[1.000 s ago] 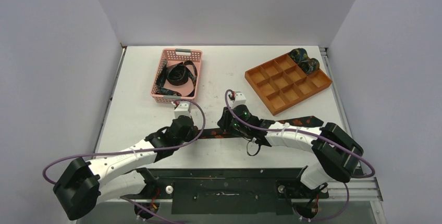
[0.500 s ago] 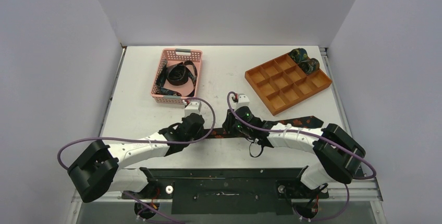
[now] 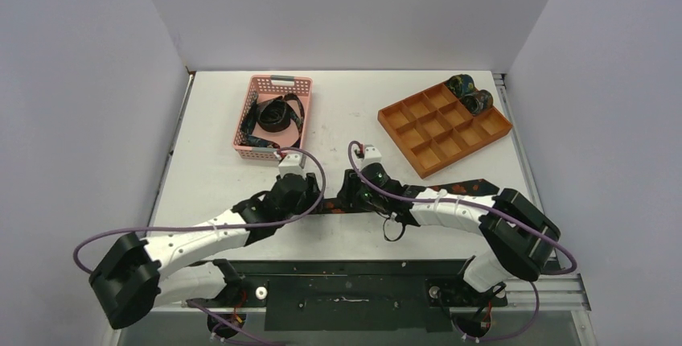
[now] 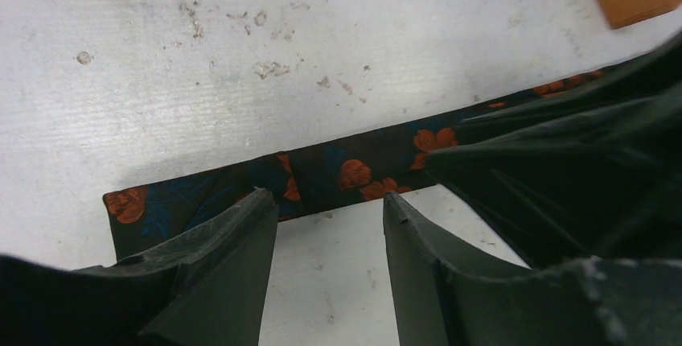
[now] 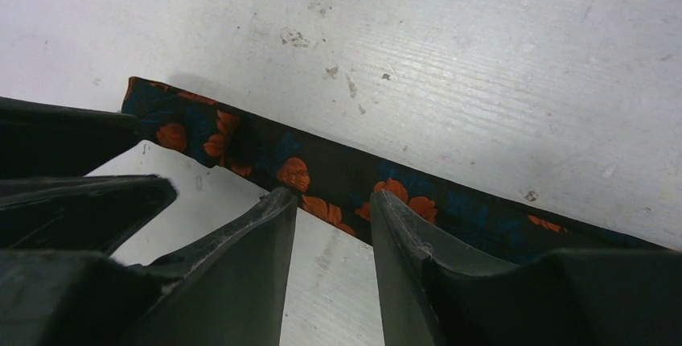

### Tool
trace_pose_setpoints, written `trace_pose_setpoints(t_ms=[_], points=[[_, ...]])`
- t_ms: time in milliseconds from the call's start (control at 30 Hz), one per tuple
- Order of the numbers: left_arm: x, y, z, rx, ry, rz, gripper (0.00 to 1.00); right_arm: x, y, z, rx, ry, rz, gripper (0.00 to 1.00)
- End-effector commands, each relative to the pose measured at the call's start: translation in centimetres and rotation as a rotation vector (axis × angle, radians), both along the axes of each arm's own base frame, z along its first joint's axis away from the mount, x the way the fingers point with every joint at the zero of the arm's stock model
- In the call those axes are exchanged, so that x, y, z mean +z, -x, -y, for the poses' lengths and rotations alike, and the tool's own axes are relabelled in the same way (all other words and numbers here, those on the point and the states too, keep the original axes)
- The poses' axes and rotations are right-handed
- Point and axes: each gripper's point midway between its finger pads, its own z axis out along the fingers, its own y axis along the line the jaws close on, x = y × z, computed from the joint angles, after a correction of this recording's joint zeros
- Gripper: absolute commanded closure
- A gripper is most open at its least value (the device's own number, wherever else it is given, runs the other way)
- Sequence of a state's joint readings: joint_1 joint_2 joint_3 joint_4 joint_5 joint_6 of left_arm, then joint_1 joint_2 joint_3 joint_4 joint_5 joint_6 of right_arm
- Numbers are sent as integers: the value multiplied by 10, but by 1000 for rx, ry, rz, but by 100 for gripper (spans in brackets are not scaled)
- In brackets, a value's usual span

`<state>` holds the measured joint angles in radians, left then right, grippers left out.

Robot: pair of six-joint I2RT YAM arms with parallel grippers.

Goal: Roll the ties
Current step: Roll the tie at the center of the board.

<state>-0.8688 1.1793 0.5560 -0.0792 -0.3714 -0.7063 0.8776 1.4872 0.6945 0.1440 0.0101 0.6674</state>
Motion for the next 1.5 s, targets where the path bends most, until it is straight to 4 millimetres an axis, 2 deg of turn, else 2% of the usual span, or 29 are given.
trace_pose_setpoints(t_ms=[0,133,233,300,400,533,667,933,1133,1300,1467], points=[[37,6,-9,34,109,66,49,22,-7,-30,51,-96,0,58],[42,14,-44,154,130,84,43,23,-9,-54,85,-127,-30,57],[29,15,-74,271,167,51,39,20,-8,-78,124,-136,-54,57],[16,14,-86,319,230,7,38,17,-9,-93,141,-130,-62,59],[6,6,-99,375,347,-34,37,4,-9,-102,153,-98,-84,62],[-3,3,-100,372,474,-64,33,-14,-6,-99,154,-56,-106,65],[-5,0,-99,365,518,-68,27,-23,-5,-92,142,-30,-113,69],[-8,-6,-86,307,554,-76,27,-36,-7,-76,123,-8,-111,74],[-13,-10,-79,274,576,-85,27,-42,-5,-71,123,-9,-107,74],[-28,-7,-86,309,543,-103,27,-37,-5,-70,116,32,-75,64],[-29,-3,-92,341,563,-72,27,-11,-8,-59,72,4,-18,53]])
